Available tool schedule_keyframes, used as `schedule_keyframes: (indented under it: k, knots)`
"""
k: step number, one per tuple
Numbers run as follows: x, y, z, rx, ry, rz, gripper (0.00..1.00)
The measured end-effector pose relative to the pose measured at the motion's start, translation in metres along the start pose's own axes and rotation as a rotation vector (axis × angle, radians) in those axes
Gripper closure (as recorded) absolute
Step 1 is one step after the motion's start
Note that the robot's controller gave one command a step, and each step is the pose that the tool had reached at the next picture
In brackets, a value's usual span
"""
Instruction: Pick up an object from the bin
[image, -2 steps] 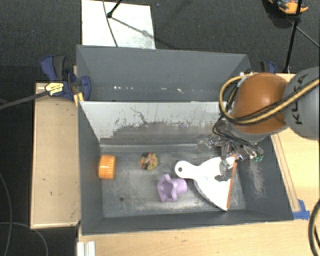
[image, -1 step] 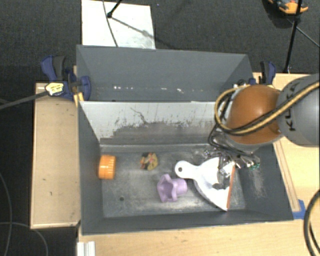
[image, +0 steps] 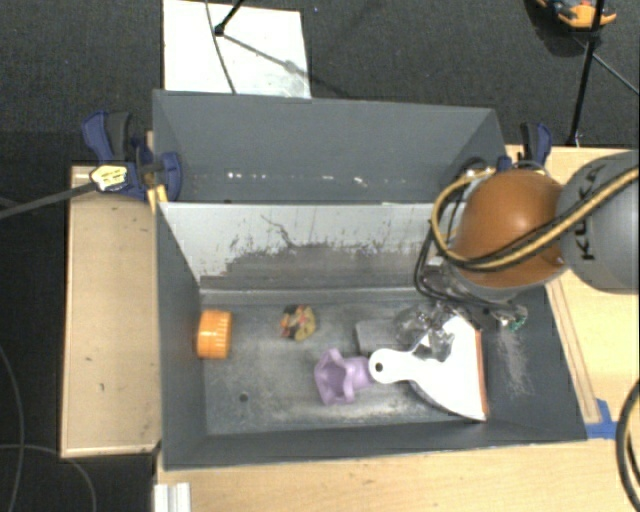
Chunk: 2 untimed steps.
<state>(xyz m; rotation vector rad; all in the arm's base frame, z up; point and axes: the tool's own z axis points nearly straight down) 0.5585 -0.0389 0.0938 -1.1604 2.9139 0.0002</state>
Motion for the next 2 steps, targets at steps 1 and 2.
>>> schedule_keyframes:
  k: [1, 2]
  knots:
    - [0.0, 0.0, 0.0, 0.0, 0.0, 0.001, 1.0]
    - [-0.022, -0.004, -0.135, -0.001, 0.002, 0.004, 1.0]
